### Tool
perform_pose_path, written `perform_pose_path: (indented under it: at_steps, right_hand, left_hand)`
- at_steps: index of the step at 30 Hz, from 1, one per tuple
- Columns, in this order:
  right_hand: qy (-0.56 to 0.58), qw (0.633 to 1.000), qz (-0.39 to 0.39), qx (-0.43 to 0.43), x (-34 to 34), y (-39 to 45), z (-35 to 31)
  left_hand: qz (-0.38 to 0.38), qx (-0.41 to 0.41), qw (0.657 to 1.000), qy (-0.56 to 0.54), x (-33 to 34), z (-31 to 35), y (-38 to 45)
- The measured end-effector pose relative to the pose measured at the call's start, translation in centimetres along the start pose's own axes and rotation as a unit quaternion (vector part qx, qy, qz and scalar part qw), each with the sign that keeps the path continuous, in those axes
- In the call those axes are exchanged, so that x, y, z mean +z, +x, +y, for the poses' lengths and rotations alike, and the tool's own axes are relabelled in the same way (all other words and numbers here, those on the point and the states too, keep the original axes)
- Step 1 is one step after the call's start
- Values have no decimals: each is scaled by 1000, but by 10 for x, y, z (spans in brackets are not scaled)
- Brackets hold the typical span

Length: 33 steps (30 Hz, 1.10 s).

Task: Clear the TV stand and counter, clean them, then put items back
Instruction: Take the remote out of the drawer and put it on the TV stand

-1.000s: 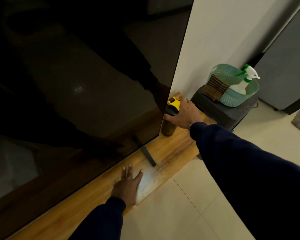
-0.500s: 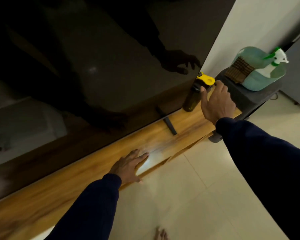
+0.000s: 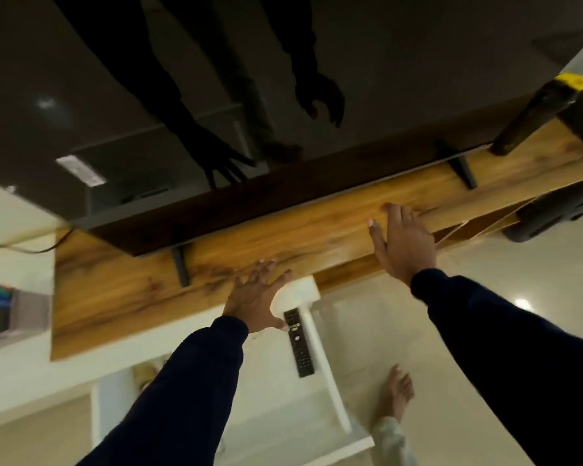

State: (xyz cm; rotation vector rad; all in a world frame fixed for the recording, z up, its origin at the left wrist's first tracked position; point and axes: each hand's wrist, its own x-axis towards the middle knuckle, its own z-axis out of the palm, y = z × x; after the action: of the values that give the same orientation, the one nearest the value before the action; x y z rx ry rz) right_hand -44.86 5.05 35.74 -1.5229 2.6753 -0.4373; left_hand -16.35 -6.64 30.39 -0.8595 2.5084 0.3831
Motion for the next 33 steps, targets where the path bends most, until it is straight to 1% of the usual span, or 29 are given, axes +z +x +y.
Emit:
perform_pose_path:
  at_steps: [2, 5, 8, 9, 11, 13, 15, 17, 22, 26, 31, 33]
  right_hand:
    - [31, 998, -32, -37, 31, -37, -48]
    - [66, 992, -90, -66, 72, -83, -99]
    - [95, 980, -166, -62, 115, -124, -132]
    - [96, 973, -201, -53, 142, -144, -145]
    - [104, 958, -267, -11, 159, -159, -148]
    - [96, 938, -330, 44, 189, -172, -151]
    - [74, 921, -373, 88, 215, -176, -149]
    - [42, 904, -406, 124, 240, -178, -145]
    - [2, 884, -427, 190, 302, -173, -132]
    - [14, 885, -395, 248, 344, -168, -129]
    - [-65, 897, -372, 229, 374, -174, -132]
    - [-64, 895, -371, 239, 379, -175, -132]
  left_hand:
    - [15, -20, 1000, 13, 20, -34, -35]
    - [29, -54, 997, 36, 48, -63, -69]
    - [55, -94, 993, 35, 79, -79, -87]
    - [57, -106, 992, 22, 103, -86, -93]
    - [85, -118, 989, 18, 111, -85, -93]
    - [106, -125, 986, 21, 127, -89, -88]
    - [126, -128, 983, 29, 139, -92, -80]
    - [130, -131, 982, 34, 155, -91, -74]
    - [168, -138, 976, 29, 171, -90, -61]
    - [185, -154, 970, 35, 180, -90, -55]
    - [203, -156, 966, 30, 188, -91, -51]
    - [209, -153, 966, 27, 189, -91, -51]
